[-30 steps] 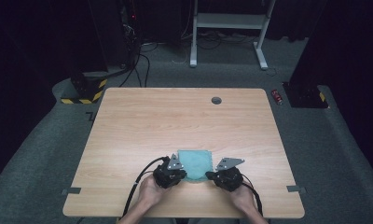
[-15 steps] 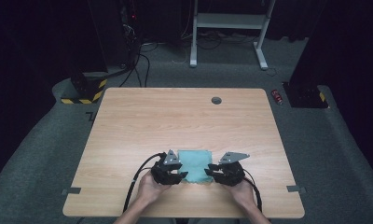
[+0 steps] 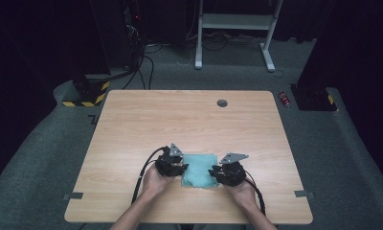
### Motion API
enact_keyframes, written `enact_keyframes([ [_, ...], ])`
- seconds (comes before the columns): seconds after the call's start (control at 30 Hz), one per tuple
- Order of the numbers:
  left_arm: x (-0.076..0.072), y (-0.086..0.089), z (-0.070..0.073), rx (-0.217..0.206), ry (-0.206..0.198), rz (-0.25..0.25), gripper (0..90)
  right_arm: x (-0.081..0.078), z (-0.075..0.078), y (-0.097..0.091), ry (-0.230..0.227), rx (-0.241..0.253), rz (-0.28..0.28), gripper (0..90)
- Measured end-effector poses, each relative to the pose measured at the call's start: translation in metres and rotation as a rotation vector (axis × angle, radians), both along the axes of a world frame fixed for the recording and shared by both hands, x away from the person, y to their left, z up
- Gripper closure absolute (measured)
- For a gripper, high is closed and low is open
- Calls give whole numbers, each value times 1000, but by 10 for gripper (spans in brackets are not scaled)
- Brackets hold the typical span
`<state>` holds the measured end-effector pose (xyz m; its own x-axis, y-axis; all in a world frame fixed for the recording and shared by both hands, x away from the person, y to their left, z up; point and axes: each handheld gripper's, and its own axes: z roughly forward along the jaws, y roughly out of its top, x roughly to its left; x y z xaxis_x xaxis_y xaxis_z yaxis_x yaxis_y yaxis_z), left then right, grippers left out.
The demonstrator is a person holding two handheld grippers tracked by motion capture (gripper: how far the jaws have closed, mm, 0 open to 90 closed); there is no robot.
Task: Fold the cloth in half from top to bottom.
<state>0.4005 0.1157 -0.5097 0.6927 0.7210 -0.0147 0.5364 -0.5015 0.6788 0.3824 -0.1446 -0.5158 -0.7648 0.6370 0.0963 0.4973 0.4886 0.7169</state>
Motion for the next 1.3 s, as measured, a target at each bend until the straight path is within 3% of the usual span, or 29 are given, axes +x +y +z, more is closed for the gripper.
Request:
enact_keyframes([
  [0.1, -3, -3, 3, -32, -36, -16, 587, 0, 3, -1, -13, 14, -4, 714],
  [0.17, -3, -10, 6, -16, -49, -39, 589, 3, 4, 1, -22, 32, -17, 717],
  [0.3, 9, -22, 6, -3, -41, -28, 587, 16, 4, 12, -29, 49, -42, 725],
  [0.4, 19, -24, 1, 46, -27, -2, 575, 26, 1, 17, -13, 42, -66, 725],
  [0.47, 19, -23, 2, 79, -41, 18, 558, 31, -2, 15, 2, 19, -88, 725],
  [0.53, 15, -20, 6, 83, -54, 30, 535, 31, -2, 10, 15, 24, -104, 719],
  [0.6, 8, -16, 11, 36, -55, 27, 529, 27, 1, 7, -3, 24, -100, 712],
  [0.63, 3, -16, 13, 8, -48, 15, 523, 24, 2, 6, -2, 28, -97, 707],
  [0.83, -30, -21, 16, -23, -26, -74, 476, 0, 6, 3, -42, 7, -46, 675],
  [1.07, -52, -10, -2, 26, -4, -81, 468, -22, -2, -1, -53, -50, -4, 624],
  [1.13, -56, 0, -3, -21, -3, -61, 458, -25, -4, -6, -64, -41, -7, 596],
  [1.23, -63, 17, -1, -114, -20, -21, 445, -28, -1, -21, -79, 14, -62, 561],
  [1.3, -65, 29, 2, -154, -36, 12, 429, -30, 1, -33, -82, 42, -98, 555],
])
